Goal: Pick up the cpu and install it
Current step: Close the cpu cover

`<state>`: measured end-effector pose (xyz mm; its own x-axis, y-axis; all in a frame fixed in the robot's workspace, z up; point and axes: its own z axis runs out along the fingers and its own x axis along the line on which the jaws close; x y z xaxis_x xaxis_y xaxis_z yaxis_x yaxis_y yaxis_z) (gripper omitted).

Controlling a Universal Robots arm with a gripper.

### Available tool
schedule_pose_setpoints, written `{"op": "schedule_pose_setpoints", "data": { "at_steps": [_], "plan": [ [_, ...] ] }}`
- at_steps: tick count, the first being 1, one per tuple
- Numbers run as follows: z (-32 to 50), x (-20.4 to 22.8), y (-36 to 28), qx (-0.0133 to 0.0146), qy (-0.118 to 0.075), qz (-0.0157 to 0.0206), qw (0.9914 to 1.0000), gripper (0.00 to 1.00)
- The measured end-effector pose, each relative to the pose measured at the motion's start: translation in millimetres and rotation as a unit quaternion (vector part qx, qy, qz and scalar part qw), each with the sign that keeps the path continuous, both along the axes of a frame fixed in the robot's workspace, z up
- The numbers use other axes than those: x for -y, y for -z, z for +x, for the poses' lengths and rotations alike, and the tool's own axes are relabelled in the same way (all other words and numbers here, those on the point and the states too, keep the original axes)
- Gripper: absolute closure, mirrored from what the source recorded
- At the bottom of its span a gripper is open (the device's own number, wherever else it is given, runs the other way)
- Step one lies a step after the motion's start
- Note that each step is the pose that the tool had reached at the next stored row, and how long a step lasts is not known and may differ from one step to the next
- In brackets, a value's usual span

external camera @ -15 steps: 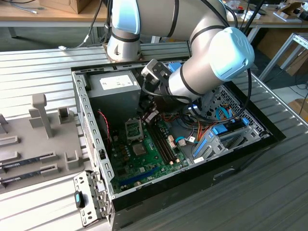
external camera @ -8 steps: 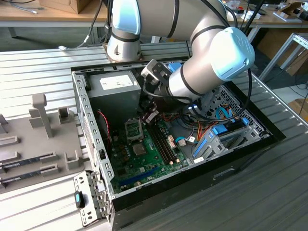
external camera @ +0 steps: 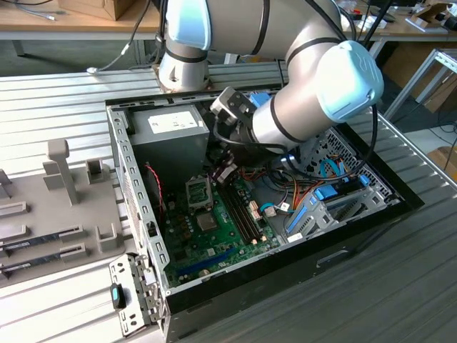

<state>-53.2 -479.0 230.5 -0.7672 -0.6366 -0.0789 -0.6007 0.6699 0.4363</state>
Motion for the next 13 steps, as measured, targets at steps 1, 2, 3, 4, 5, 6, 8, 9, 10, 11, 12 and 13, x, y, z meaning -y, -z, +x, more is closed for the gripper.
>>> {"op": "schedule_pose_setpoints", "data": {
  "at_steps": [1, 2, 3, 4, 5, 6, 8, 9, 10, 11, 12, 13],
  "plan": [
    [0.0, 0.5, -0.2, 0.0000, 0.000, 0.0011, 1.00000, 0.89],
    [0.0, 0.9, -0.4, 0.0000, 0.000, 0.0020, 1.00000, 0.89],
    [0.0, 1.3, -0.7, 0.0000, 0.000, 0.0029, 1.00000, 0.89],
    [0.0, 1.7, -0.8, 0.0000, 0.000, 0.0037, 0.99999, 0.89],
    [0.0, 2.3, -1.0, 0.0000, 0.000, 0.0050, 0.99999, 0.89],
    [0.0, 3.4, -1.1, 0.0000, 0.000, 0.0061, 0.99998, 0.89],
    [0.0, 5.7, -1.1, 0.0000, 0.000, 0.0076, 0.99997, 0.89],
    [0.0, 7.2, -1.1, 0.0000, 0.000, 0.0083, 0.99997, 0.89],
    [0.0, 10.1, -1.1, 0.0000, 0.000, 0.0091, 0.99996, 0.89],
    [0.0, 13.1, -1.2, -0.0001, 0.000, 0.0096, 0.99995, 0.89],
    [0.0, 16.0, -1.1, 0.0000, 0.000, 0.0099, 0.99995, 0.89],
    [-0.1, 17.0, -1.1, 0.0000, 0.000, 0.0099, 0.99995, 0.89]
  ]
}}
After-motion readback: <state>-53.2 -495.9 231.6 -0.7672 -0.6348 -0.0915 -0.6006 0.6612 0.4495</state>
